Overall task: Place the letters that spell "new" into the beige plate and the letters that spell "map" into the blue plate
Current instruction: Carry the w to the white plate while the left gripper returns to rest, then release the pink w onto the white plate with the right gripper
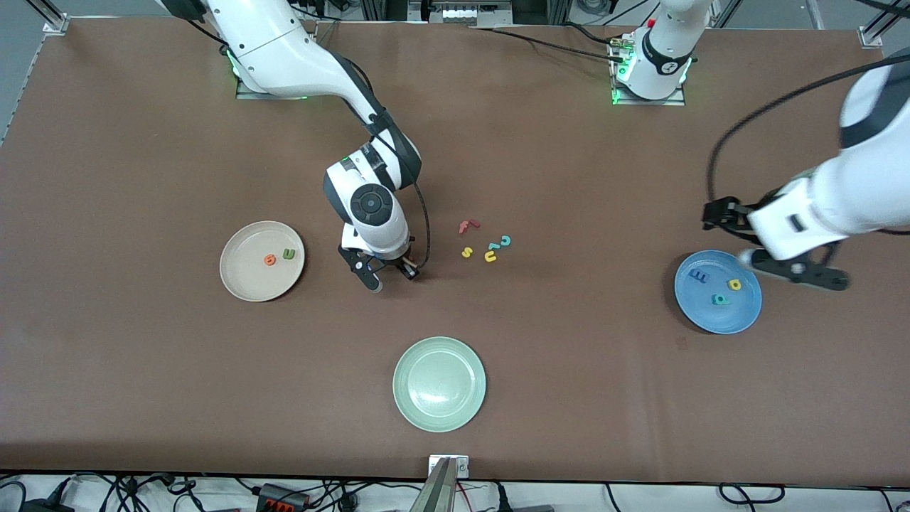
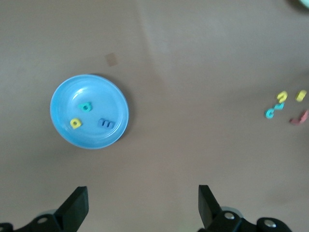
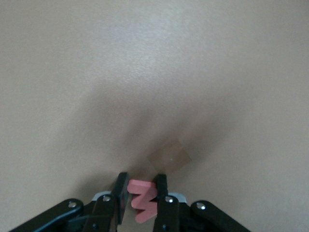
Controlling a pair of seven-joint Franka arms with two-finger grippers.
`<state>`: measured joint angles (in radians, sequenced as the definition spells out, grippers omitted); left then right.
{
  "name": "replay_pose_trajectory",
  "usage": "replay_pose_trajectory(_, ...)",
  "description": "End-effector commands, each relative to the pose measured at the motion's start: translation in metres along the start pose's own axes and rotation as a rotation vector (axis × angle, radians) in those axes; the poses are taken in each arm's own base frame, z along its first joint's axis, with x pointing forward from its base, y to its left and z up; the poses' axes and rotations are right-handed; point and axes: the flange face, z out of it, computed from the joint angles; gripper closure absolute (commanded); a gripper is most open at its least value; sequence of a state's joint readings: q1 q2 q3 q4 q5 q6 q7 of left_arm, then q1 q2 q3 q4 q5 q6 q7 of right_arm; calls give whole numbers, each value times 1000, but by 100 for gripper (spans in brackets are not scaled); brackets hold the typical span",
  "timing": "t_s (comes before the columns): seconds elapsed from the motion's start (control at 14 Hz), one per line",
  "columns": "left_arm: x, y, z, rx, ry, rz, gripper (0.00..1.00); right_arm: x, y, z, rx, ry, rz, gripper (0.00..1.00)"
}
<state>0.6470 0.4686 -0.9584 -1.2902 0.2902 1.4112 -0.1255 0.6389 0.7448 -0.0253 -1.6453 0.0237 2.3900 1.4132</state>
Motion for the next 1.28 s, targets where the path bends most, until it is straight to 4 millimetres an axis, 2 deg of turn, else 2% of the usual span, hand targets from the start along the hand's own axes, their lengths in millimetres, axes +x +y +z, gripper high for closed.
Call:
replay_pose_trajectory(0.0, -27, -4, -41, 50, 47, -114, 0, 20, 3, -21, -5, 0, -92, 82)
replay_pose_trajectory(0.07, -34, -6, -49, 56, 58, -145, 0, 36, 8, -25, -26, -1, -139, 82)
replay_pose_trajectory(0.21, -48, -12, -51, 3, 56, -193, 0, 89, 26, -48, -71, -19, -246, 82)
replay_pose_trajectory(0.36, -53, -16, -39, -9, 120, -246, 0, 138, 51, -64, -125, -64, -350, 82)
replay_pose_trajectory(0.5, -71, -9, -21, -4, 198, -236, 0, 183, 81, -67, -172, -123, -425, 82)
replay_pose_trajectory(0.57, -80, -7, -21, 3, 230, -227, 0, 201, 95, -65, -178, -142, -463, 82)
replay_pose_trajectory(0.71, -89, 12, -23, 44, 228, -190, 0, 227, 124, -59, -187, -182, -527, 82)
replay_pose_trajectory(0.93, -91, 0, -23, 68, 216, -105, 0, 257, 169, -52, -184, -235, -632, 81)
replay_pose_trajectory(1.0, -90, 2, -24, 68, 217, -87, 0, 264, 180, -51, -179, -249, -666, 80)
replay_pose_trajectory(1.21, -89, -7, -23, 69, 211, -98, 0, 288, 203, -43, -168, -267, -711, 79)
